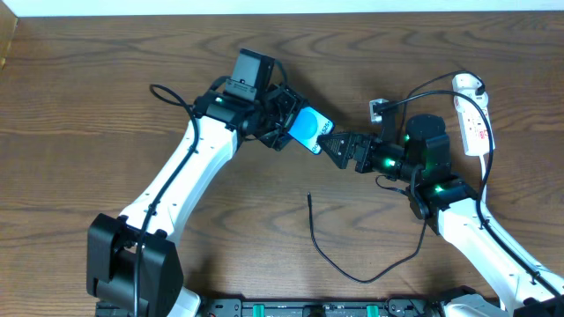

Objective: Plug charger to phone and switch on socket
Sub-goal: 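Close the right gripper on the phone's side edge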

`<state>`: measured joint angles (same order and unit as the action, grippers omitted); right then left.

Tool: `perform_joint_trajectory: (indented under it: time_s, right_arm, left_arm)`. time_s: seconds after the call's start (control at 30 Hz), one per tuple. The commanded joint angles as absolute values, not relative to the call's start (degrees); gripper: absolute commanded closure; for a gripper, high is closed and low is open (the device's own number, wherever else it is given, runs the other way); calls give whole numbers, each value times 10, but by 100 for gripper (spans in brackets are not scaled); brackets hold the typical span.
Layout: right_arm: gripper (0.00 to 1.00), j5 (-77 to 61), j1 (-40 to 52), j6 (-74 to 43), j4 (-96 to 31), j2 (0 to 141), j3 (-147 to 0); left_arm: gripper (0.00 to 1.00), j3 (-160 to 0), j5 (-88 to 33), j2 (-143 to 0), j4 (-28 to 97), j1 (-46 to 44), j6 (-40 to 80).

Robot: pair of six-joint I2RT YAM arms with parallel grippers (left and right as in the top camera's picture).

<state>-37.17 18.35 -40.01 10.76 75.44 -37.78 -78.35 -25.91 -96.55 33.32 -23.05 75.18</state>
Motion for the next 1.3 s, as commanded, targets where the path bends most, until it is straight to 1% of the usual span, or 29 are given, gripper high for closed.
perform_joint_trajectory:
  time_s: [0.0, 0.1, 0.3, 0.5, 0.6, 0.77, 0.97, 1.07, 1.27]
  right_arm:
    - [2, -350, 195, -380, 109, 756, -388]
    - [3, -339, 199, -380, 109, 756, -388]
    - [14, -333, 200, -376, 109, 757, -388]
    - [18, -330, 200, -376, 109, 757, -388]
    - [23, -329, 200, -376, 109, 757, -388]
    - [36, -329, 200, -376, 109, 757, -388]
    - [59, -329, 200, -376, 107, 757, -388]
    - [66, -329, 200, -376, 107, 757, -388]
    - [76, -328, 200, -376, 107, 757, -387]
  left_arm:
    - [92, -787, -248, -955, 328, -246, 789]
    - [93, -787, -248, -955, 328, -260, 810]
    - [93, -787, -248, -955, 320, -286, 839]
    - [92, -787, -248, -955, 309, -307, 850]
    - [93, -787, -248, -955, 305, -317, 851]
    - [93, -787, -248, -955, 301, -321, 853]
    - [93, -787, -248, -955, 295, -321, 854]
    - [92, -787, -248, -955, 295, -321, 854]
    - [93, -787, -248, -955, 295, -321, 854]
